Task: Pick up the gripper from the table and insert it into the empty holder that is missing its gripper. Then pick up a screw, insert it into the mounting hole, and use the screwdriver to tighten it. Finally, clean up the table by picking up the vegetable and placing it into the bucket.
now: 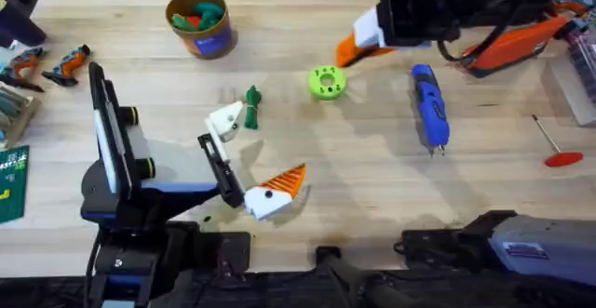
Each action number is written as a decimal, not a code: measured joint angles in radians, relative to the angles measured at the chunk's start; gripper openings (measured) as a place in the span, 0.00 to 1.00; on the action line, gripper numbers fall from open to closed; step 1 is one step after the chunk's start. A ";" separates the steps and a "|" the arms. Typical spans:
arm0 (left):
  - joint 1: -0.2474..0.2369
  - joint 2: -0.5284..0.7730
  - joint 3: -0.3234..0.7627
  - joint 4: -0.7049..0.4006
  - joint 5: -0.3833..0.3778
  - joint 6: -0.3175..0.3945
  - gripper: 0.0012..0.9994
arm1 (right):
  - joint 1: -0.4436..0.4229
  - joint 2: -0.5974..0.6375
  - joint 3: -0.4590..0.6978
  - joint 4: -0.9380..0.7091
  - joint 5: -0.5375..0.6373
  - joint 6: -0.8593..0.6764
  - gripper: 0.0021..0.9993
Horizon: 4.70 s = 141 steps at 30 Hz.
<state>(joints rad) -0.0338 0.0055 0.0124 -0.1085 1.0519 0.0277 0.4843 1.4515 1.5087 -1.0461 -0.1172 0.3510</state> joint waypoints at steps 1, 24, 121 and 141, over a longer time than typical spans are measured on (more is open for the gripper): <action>0.000 0.000 0.000 0.000 0.000 0.000 0.99 | 0.000 -0.003 -0.008 0.023 -0.024 0.002 0.01; 0.000 0.000 0.000 0.000 0.000 0.000 0.99 | -0.140 -0.009 -0.612 1.037 -0.995 0.225 0.01; 0.006 0.000 0.000 0.000 -0.008 0.010 0.99 | 0.037 0.346 -0.767 2.000 -1.270 0.922 0.01; 0.008 0.000 0.000 0.002 -0.024 0.010 0.99 | 0.047 0.432 -0.656 1.996 -1.275 0.952 0.01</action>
<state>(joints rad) -0.0254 0.0055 0.0124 -0.1066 1.0279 0.0376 0.5312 1.8832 0.8526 0.9504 -1.3926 1.3028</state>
